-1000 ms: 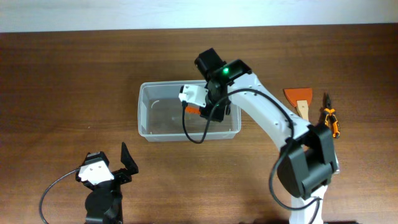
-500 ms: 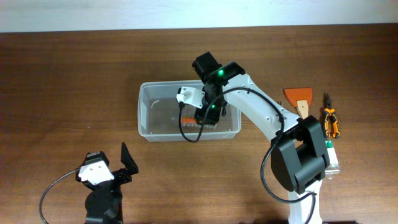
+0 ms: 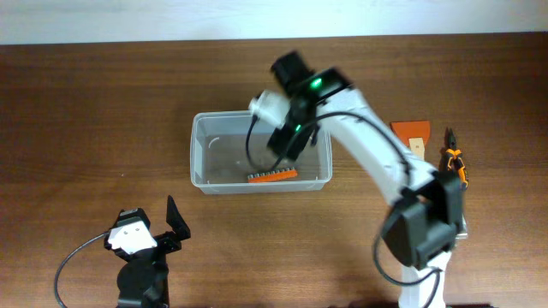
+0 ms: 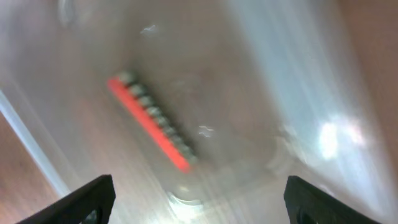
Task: Pack container
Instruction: 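Move the right gripper back over the red-handled pliers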
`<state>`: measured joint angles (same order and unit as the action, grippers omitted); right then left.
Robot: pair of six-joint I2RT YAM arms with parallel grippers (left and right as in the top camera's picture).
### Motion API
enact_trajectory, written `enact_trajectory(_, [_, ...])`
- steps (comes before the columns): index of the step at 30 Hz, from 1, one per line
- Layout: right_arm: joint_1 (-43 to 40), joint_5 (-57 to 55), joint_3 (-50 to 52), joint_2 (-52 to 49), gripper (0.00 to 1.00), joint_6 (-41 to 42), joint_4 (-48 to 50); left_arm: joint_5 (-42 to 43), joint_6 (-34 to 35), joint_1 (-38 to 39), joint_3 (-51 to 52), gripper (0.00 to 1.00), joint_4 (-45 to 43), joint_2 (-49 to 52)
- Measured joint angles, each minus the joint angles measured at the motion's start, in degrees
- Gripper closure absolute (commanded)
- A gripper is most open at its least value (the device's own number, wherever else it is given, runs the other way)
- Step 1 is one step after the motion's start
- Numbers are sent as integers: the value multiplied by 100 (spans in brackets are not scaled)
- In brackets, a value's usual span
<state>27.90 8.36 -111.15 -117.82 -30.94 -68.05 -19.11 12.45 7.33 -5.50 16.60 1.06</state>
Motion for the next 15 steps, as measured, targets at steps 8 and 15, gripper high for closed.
enact_trajectory(8, [-1759,-756,-1646,868,17,1768,-1274,0,0,0,0,1,2,0])
enact_trajectory(15, [-3117,-730,-1504,822,29,2715,-1683,0,0,0,0,1,2,0])
